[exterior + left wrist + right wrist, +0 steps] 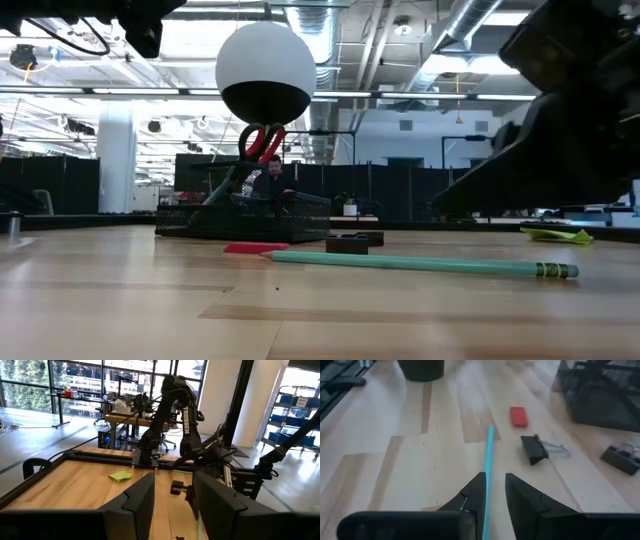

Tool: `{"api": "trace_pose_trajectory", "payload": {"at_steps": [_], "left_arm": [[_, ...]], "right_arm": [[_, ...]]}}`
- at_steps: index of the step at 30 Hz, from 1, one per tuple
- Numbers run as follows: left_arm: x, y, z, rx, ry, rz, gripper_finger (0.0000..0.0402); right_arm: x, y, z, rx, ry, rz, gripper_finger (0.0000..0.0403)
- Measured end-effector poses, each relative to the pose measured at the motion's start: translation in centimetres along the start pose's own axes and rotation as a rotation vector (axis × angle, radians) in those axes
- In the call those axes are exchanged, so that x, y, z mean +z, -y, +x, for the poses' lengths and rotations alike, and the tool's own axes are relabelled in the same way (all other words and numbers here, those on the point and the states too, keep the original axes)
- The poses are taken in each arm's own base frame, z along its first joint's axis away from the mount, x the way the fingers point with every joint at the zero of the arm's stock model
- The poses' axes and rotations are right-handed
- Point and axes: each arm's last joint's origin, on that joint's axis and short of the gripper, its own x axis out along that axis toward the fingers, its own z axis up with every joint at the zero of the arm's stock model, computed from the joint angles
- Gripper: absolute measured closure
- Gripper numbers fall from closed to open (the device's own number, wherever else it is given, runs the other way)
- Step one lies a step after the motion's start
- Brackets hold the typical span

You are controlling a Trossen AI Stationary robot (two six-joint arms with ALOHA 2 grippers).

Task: Pick and place office supplies into organizer
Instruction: Put the left blue pencil into the black desk organizer

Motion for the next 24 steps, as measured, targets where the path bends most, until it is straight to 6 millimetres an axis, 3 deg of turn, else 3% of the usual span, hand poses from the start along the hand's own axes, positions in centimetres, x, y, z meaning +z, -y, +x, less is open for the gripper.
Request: {"api": "trace_pose_trajectory", "payload": {"at_steps": [7,19,24], "left_arm": [[0.0,0.0,0.0,-0.002,-0.001,0.000,0.0269],[-0.1,0.0,0.0,-0.002,-0.009,0.001,0.0269],[-0.1,0.0,0.0,-0.002,-0.010,0.001,0.0269]], "right_arm": [[-1.2,-1.3,-1.1,-0.001,0.008,0.023,0.0335],[-5.9,-1.3,0.5,-0.104,0.007,0.116,0.0335],[-6.7,-1.7,0.2,-0.087,-0.010,0.097,0.0335]]}}
